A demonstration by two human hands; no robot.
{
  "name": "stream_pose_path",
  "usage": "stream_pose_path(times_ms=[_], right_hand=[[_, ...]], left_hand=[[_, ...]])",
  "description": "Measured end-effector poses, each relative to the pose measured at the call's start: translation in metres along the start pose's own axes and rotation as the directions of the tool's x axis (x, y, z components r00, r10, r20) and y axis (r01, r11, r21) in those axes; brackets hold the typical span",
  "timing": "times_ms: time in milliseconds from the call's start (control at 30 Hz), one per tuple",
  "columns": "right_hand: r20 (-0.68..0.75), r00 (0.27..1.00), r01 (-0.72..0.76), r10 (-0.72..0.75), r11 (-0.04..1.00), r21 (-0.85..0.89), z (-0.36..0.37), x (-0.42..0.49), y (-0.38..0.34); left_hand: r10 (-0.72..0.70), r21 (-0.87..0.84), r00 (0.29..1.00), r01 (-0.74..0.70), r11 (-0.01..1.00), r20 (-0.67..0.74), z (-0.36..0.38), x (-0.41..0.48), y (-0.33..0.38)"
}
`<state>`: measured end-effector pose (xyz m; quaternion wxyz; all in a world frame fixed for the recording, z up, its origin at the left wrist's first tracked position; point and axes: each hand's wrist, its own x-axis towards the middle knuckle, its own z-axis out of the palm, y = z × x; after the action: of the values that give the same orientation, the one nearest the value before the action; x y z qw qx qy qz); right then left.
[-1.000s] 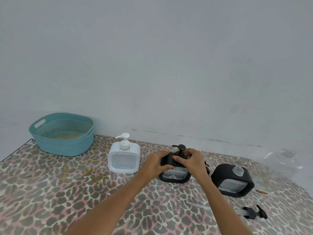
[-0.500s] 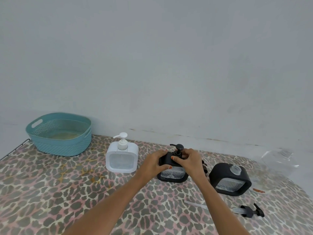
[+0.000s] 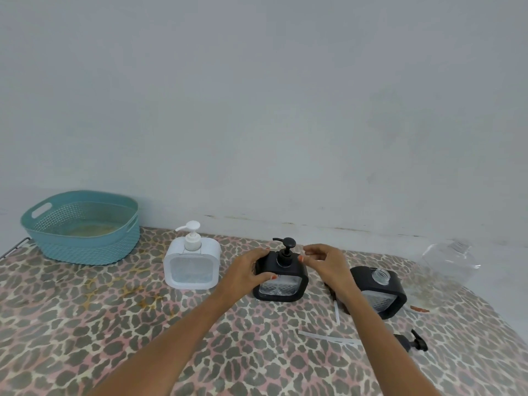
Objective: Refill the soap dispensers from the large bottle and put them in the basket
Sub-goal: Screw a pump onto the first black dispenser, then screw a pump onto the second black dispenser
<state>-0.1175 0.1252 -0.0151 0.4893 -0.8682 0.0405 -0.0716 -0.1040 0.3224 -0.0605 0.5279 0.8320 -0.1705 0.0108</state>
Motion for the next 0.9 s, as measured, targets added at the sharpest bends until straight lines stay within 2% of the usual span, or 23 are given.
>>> stream_pose_path(times_ms=[100, 167, 200, 267, 333, 400, 633, 800, 900], right_hand=[[-0.074, 0.997, -0.043, 0.037, 0.996, -0.079, -0.017, 0.011, 0.009], [-0.099, 0.994, -0.078, 0.054, 0.962, -0.262, -0.024, 0.019, 0.014], [-0.107, 0.992, -0.100, 0.061, 0.908, -0.407, -0.024, 0.024, 0.016], [-0.111, 0.990, -0.139, 0.086, 0.689, -0.712, -0.022, 0.031, 0.019], [-0.097, 0.985, -0.154, 0.145, 0.450, -0.880, -0.015, 0.036, 0.022], [-0.085, 0.971, -0.155, 0.221, 0.322, -0.934, -0.007, 0.040, 0.028], [-0.080, 0.944, -0.123, 0.319, 0.118, -0.985, 0.010, 0.046, 0.043], [-0.081, 0.953, -0.114, 0.293, 0.098, -0.989, 0.017, 0.047, 0.049], [-0.086, 0.968, -0.125, 0.235, 0.159, -0.979, 0.016, 0.043, 0.042]], left_hand=[[0.001, 0.004, 1.000, -0.001, 1.000, -0.003, 0.000, 0.000, -0.002], [0.002, -0.007, 1.000, -0.002, 1.000, -0.006, 0.001, 0.000, -0.004], [0.003, -0.013, 1.000, -0.003, 1.000, -0.010, 0.001, 0.000, -0.005], [0.009, -0.011, 1.000, -0.009, 1.000, -0.018, 0.002, 0.000, -0.006], [0.018, -0.002, 1.000, -0.018, 1.000, -0.020, 0.001, 0.000, -0.007], [0.021, -0.002, 1.000, -0.021, 1.000, -0.016, 0.001, 0.000, -0.008], [0.032, 0.012, 0.999, -0.032, 0.999, -0.025, 0.001, 0.000, -0.013], [0.031, 0.025, 0.999, -0.030, 0.999, -0.023, 0.002, 0.000, -0.014], [0.023, 0.038, 1.000, -0.023, 0.999, -0.004, 0.002, 0.000, -0.012]])
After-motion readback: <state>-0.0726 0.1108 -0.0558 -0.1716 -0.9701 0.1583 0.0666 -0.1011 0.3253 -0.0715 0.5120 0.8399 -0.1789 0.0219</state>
